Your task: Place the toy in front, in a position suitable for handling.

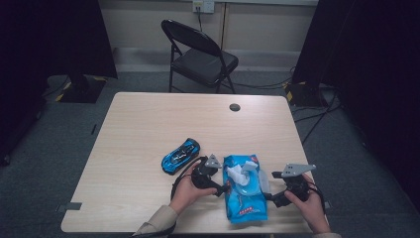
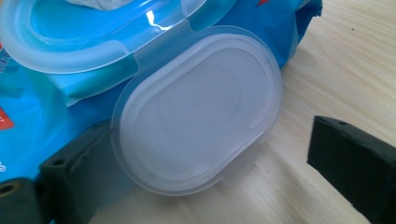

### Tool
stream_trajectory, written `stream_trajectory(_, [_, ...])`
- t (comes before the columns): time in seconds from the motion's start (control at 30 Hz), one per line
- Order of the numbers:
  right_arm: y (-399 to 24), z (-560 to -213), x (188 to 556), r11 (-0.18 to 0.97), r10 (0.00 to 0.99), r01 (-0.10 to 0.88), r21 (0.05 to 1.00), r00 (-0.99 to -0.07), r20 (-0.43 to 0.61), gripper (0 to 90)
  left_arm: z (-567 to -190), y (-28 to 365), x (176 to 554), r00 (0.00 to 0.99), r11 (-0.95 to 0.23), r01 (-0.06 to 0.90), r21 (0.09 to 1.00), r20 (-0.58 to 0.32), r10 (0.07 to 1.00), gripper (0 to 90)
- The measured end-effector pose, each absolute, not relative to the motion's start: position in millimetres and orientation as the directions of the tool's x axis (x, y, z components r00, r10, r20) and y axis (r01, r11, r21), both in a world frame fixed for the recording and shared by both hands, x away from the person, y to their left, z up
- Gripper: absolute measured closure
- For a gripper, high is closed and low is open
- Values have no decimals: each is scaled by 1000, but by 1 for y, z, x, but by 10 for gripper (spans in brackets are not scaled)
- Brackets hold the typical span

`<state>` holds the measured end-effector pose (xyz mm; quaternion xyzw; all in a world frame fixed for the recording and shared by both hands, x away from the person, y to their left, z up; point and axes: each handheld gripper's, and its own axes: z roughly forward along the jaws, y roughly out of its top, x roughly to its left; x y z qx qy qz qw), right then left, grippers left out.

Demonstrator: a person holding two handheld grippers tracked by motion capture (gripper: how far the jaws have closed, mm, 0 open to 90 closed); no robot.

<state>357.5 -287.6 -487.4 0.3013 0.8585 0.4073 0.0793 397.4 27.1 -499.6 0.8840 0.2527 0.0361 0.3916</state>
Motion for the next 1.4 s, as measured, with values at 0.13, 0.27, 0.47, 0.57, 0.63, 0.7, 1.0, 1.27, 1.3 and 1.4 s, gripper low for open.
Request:
stream_trajectory(0.13, [-289, -487, 366, 499, 587, 455, 737, -803, 98, 0, -500, 22, 407, 867, -563, 421, 711, -134, 479, 154])
stream_trajectory(0.27, [-291, -487, 371, 494, 598, 460, 738, -796, 95, 0, -500, 20, 412, 864, -559, 426, 711, -138, 484, 165])
stream_trajectory(0.47, [-295, -485, 363, 470, 591, 449, 760, -800, 106, 126, -499, 25, 404, 873, -567, 416, 711, -139, 468, 213])
stream_trajectory(0.57, [-296, -483, 355, 471, 602, 448, 760, -793, 94, 142, -498, 30, 396, 880, -581, 409, 703, -136, 454, 212])
stream_trajectory(0.63, [-299, -482, 349, 469, 605, 447, 761, -791, 92, 151, -497, 34, 390, 881, -583, 413, 700, -145, 450, 209])
stream_trajectory(0.7, [-303, -482, 344, 464, 609, 456, 759, -787, 101, 150, -496, 39, 385, 883, -586, 415, 696, -151, 445, 203])
stream_trajectory(1.0, [-302, -477, 324, 490, 584, 452, 745, -805, 105, 135, -492, 44, 367, 894, -591, 404, 698, -165, 417, 209])
stream_trajectory(1.27, [-294, -474, 328, 458, 582, 451, 766, -804, 125, 128, -497, 29, 359, 908, -605, 381, 699, -160, 386, 217])
stream_trajectory(1.3, [-294, -474, 329, 453, 585, 454, 767, -801, 128, 128, -496, 28, 359, 909, -609, 378, 697, -155, 387, 218])
stream_trajectory(1.4, [-293, -475, 332, 451, 594, 458, 766, -795, 125, 118, -497, 22, 361, 911, -611, 368, 701, -140, 388, 217])
